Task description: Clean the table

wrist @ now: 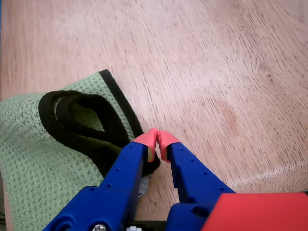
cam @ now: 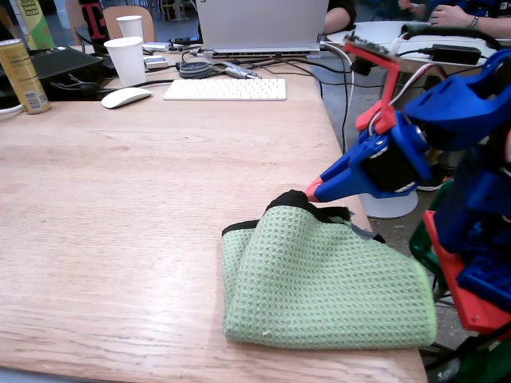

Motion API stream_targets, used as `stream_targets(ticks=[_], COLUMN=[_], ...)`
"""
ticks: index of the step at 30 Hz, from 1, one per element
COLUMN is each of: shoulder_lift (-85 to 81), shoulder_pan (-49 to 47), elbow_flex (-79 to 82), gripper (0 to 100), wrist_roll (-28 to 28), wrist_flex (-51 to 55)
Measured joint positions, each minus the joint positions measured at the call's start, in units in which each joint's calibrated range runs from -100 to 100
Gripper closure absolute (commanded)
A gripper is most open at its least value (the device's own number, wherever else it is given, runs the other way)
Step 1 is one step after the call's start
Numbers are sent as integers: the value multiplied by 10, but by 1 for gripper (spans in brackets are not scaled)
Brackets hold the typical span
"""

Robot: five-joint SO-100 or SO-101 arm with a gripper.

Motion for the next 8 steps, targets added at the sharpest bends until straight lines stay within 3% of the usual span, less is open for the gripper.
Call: stream_targets(ticks=[8], shoulder_lift=[0], shoulder_pan=[0], elbow_flex=[0], gripper=[100], wrist_roll=[0], wrist_flex=[0])
